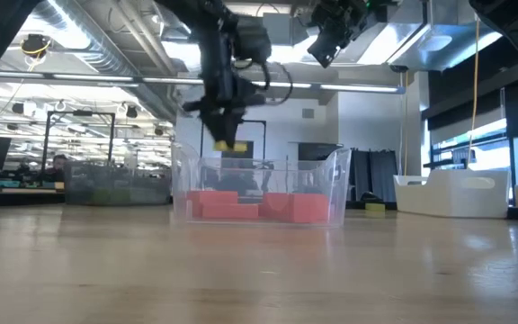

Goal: Sort & place blocks by color
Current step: Put the yellow block into the white bin

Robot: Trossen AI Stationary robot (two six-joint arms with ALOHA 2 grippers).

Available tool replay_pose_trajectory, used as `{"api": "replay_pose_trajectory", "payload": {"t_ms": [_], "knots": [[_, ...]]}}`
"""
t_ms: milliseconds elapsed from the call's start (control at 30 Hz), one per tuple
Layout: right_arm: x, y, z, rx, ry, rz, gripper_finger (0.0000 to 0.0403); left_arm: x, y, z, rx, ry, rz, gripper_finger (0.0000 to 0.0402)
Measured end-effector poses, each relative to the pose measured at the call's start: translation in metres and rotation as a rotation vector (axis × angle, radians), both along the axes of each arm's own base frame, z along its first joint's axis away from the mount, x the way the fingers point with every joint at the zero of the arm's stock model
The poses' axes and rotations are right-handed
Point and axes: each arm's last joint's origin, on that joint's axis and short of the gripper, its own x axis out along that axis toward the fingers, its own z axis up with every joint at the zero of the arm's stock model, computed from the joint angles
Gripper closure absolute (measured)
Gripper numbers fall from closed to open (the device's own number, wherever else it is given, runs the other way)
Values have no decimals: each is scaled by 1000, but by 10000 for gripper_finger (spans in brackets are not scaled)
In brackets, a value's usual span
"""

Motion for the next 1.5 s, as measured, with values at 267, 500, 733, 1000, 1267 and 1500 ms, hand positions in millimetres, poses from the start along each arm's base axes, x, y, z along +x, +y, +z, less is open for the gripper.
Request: {"api": "replay_pose_trajectory", "payload": {"t_ms": [267, 500, 733, 1000, 1267, 1500], "knots": [[1, 3, -2, 42, 75, -68, 391, 5, 15, 54, 30, -128, -106, 317], [6, 6, -7, 3, 75, -3, 391, 6, 12, 77, -51, -208, -305, 317], [22, 13, -14, -19, 57, 41, 391, -10, 22, 99, -108, -210, -450, 317], [46, 18, -28, -63, 11, 90, 391, -27, 34, 120, -104, -217, -495, 317], [60, 19, -35, -105, 34, 22, 379, -32, 34, 129, -143, -276, -594, 317], [70, 26, -35, -226, 84, -26, 312, -38, 40, 128, -164, -272, -589, 317]]}}
